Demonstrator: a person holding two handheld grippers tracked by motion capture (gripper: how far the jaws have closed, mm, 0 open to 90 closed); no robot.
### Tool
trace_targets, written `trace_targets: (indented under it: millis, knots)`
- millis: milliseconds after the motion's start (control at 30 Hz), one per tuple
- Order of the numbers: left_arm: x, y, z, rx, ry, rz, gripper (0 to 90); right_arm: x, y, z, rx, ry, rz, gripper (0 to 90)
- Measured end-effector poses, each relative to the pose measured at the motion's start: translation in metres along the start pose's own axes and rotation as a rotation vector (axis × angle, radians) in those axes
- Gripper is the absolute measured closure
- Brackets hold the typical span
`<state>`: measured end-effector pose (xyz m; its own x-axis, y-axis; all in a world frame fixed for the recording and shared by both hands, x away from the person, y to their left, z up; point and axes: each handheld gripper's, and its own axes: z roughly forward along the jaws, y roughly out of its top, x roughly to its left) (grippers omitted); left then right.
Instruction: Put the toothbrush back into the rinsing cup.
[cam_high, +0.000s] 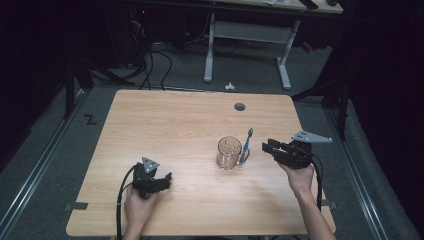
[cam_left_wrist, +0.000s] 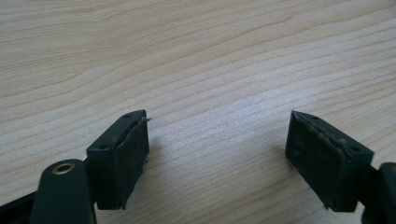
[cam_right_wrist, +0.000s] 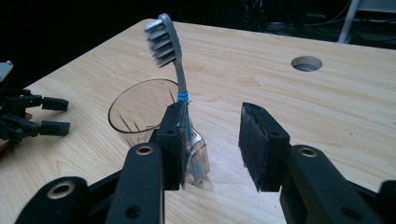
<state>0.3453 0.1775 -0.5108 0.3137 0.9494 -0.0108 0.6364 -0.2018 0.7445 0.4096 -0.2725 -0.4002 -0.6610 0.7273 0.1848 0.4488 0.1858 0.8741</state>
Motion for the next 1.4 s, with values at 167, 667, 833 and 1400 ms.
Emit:
trace_targets:
  millis: [167,667,833,1400]
  knots:
    - [0.0,0.0,0.0,0.0,0.0,0.0,22.0,-0.004,-0.005,-0.003,0.002,-0.009,0.01,62.6]
    - [0.0,0.0,0.0,-0.001,0.0,-0.001,22.0,-0.012,-0.013,-0.013,-0.005,-0.029,0.028,62.6]
    - [0.0,0.0,0.0,0.0,0.0,-0.001,22.0,-0.015,-0.018,-0.016,-0.005,-0.037,0.042,62.6]
    - [0.0,0.0,0.0,0.0,0.001,0.0,22.0,-0.019,-0.03,-0.021,-0.005,-0.044,0.064,62.5]
